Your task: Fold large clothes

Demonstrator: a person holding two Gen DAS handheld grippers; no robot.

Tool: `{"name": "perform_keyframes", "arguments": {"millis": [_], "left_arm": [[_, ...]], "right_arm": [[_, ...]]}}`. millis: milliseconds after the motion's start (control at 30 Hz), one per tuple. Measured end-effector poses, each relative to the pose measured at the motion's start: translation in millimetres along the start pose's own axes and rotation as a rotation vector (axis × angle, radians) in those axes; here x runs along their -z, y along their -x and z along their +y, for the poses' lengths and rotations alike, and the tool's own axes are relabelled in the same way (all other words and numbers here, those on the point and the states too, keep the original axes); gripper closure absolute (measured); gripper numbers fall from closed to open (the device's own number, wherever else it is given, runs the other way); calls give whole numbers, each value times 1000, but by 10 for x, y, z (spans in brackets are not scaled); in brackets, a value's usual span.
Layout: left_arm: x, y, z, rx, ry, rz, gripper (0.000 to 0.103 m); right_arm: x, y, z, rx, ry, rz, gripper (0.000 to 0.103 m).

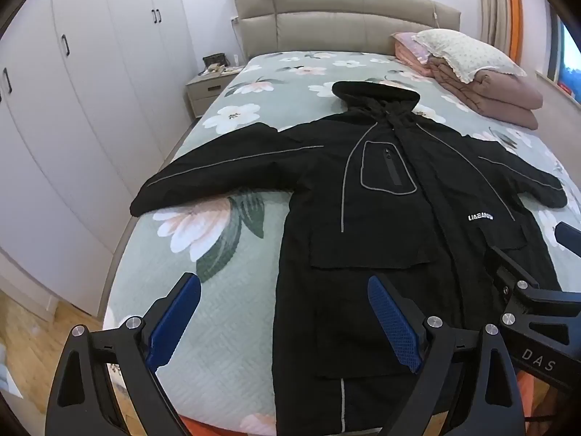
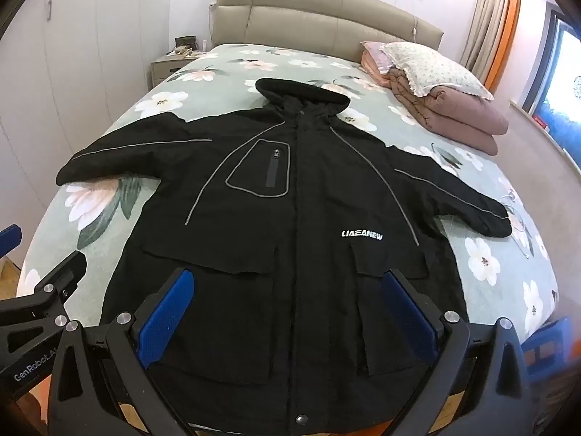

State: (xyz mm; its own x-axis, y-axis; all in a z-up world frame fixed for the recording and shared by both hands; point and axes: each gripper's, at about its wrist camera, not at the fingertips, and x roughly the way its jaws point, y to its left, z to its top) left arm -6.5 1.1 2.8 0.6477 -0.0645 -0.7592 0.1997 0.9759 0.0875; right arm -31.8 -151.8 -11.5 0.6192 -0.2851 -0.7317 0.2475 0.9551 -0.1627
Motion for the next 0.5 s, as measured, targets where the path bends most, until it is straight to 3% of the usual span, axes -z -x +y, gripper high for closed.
{"name": "perform_keyframes", "arguments": {"millis": [500], "left_arm": [[-15, 24, 54, 20, 40, 9, 9]], "right_arm": [[-7, 17, -80, -30, -32, 28, 0]]}}
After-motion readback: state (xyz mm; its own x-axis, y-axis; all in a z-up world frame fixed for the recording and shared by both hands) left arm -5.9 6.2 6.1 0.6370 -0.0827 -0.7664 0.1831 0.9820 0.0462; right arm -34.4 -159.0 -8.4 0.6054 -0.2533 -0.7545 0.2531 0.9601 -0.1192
